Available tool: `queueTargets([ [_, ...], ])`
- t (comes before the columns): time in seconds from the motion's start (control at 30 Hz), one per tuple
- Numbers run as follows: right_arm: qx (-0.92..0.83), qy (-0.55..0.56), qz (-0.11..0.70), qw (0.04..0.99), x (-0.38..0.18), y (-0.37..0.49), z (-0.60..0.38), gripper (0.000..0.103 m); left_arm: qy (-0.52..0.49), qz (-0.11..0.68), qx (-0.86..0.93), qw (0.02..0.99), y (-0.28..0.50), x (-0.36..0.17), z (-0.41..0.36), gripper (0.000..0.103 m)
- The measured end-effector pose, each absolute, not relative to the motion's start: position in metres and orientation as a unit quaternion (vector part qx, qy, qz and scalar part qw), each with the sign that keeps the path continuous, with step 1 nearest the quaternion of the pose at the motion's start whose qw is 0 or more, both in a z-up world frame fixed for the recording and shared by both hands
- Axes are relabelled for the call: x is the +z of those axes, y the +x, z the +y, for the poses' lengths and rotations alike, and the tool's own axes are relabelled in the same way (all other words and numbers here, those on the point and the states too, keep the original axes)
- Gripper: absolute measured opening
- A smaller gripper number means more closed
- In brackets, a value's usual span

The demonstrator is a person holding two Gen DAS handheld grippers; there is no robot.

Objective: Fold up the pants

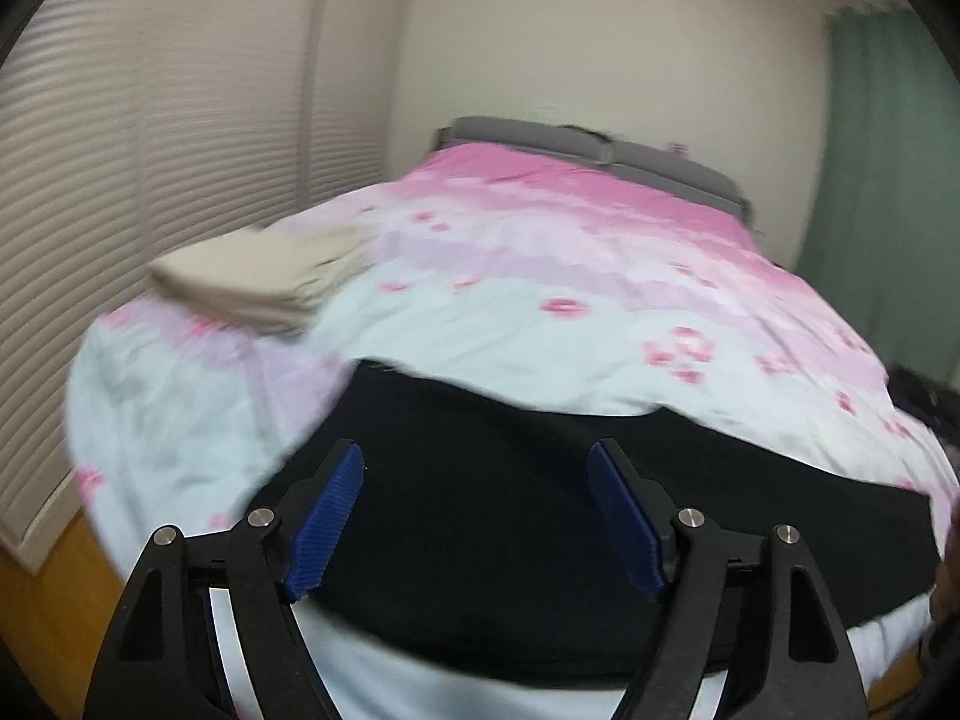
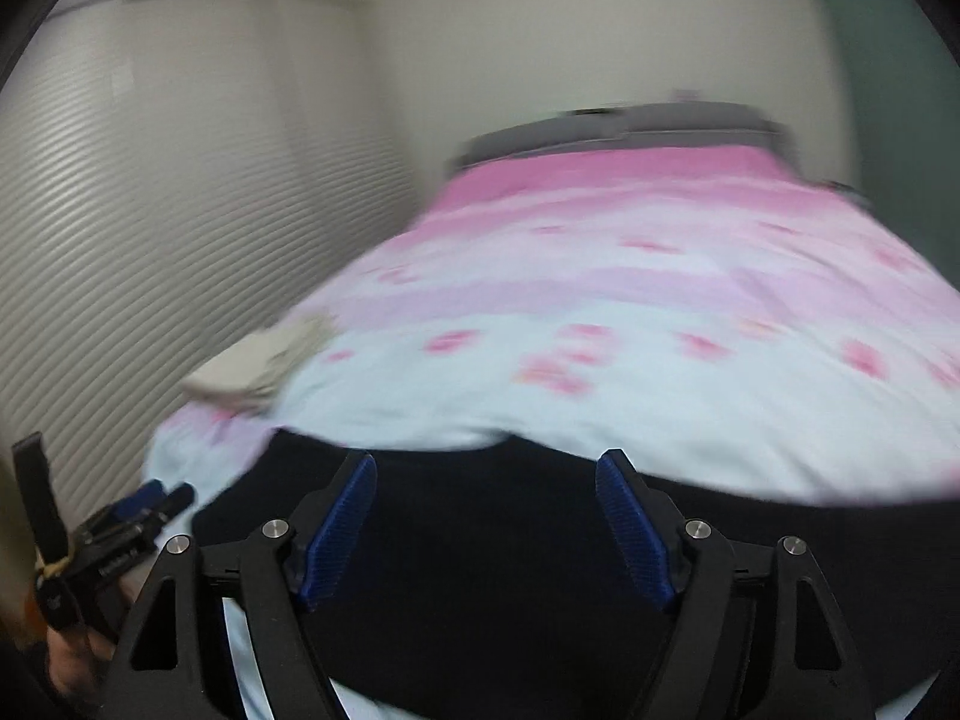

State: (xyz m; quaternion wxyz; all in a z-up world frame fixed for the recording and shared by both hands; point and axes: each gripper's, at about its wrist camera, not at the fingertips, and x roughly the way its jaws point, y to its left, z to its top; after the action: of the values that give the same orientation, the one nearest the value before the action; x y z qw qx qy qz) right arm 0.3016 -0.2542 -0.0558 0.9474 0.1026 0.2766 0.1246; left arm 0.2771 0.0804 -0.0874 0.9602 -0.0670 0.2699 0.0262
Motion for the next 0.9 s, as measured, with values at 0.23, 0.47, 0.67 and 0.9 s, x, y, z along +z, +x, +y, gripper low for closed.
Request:
queueTargets([
  [0.23, -0.063, 0.176, 0.260, 0.947, -0.083, 0.209, -0.404, 0.078, -0.023, 0.280, -0.111, 0.953, 0.284, -0.084, -0.067, 0.085],
  [0.47, -0.178, 0.345, 0.230, 0.892, -0.142, 0.152, -0.540, 0.078, 0.039, 0.302, -0.202, 0.931, 0.286, -0.100, -0.208, 0.086],
  [0.67, -0.199, 0.449, 0.201, 0.848, -0.190, 0.137, -0.602, 0.078, 0.097, 0.285, -0.224, 0.927, 0.281, -0.109, -0.289, 0.086],
  [0.9, -0.226, 0.504, 0.196, 0.810, -0.236, 0.141, -0.635, 0.077, 0.133, 0.293, -0.240, 0.916, 0.291, -0.128, -0.350, 0.086],
])
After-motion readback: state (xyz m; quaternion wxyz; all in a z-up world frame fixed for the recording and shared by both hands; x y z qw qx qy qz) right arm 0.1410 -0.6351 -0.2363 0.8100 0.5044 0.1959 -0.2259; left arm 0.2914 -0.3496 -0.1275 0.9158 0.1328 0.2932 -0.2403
